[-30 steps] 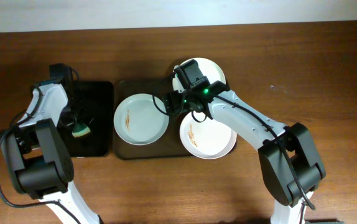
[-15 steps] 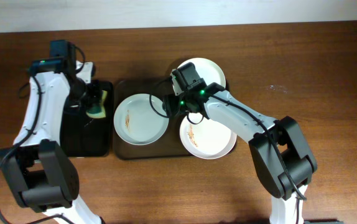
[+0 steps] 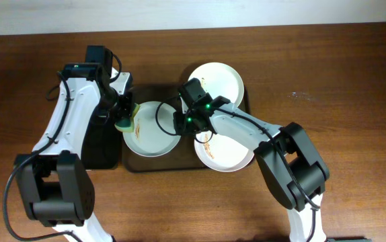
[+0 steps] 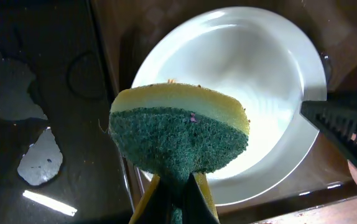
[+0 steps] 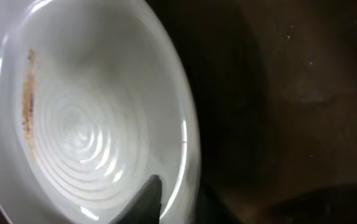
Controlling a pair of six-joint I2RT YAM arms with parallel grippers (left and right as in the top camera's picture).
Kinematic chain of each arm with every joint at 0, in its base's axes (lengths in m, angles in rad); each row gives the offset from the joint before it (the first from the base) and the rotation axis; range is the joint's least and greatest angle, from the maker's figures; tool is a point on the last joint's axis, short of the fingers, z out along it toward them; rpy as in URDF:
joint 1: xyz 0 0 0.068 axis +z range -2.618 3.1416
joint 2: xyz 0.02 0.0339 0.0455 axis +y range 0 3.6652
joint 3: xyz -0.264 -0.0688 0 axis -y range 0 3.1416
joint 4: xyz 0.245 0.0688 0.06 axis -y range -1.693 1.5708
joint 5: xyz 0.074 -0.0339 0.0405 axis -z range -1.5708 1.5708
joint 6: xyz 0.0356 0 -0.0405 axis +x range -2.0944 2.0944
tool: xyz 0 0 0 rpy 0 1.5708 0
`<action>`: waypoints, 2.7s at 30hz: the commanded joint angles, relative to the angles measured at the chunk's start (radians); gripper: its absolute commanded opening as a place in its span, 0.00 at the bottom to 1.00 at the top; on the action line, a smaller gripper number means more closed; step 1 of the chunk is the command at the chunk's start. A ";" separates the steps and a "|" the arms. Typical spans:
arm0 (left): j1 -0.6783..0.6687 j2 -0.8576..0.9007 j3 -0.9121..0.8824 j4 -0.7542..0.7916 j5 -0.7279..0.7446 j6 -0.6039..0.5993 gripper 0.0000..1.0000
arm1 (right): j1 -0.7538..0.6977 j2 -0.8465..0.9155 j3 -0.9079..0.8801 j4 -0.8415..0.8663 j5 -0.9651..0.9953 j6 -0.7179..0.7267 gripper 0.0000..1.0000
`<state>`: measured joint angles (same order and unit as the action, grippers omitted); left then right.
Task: Clean dirty plates on tray and stack at the side
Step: 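Scrub the held plate with the sponge in the left gripper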
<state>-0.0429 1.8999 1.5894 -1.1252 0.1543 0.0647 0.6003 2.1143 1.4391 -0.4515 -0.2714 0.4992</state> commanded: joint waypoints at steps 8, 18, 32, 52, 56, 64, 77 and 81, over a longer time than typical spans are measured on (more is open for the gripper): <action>-0.079 0.002 -0.152 0.202 0.001 -0.017 0.01 | -0.034 0.013 0.006 0.007 0.018 0.045 0.04; -0.094 0.002 -0.226 0.299 -0.093 -0.264 0.01 | -0.071 0.014 0.006 0.003 0.084 0.150 0.04; -0.190 0.002 -0.476 0.743 -0.217 -0.415 0.01 | -0.071 0.014 0.006 -0.020 0.084 0.149 0.04; -0.193 0.002 -0.395 0.549 0.258 -0.163 0.01 | -0.070 0.014 0.006 -0.016 0.072 0.146 0.04; -0.190 0.002 -0.320 0.549 0.146 -0.153 0.01 | -0.070 0.014 0.006 -0.016 0.069 0.146 0.04; -0.190 0.058 -0.344 0.582 -0.075 -0.159 0.01 | -0.070 0.014 0.006 -0.012 0.069 0.146 0.04; -0.232 0.106 -0.102 0.324 -0.437 -0.428 0.01 | -0.071 0.014 0.006 -0.013 0.069 0.145 0.04; -0.259 0.126 -0.103 0.291 -0.123 -0.274 0.01 | -0.071 0.014 0.006 -0.012 0.069 0.146 0.04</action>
<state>-0.2783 1.9995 1.4761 -0.8181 -0.1802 -0.3134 0.5308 2.1143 1.4418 -0.4629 -0.2146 0.6468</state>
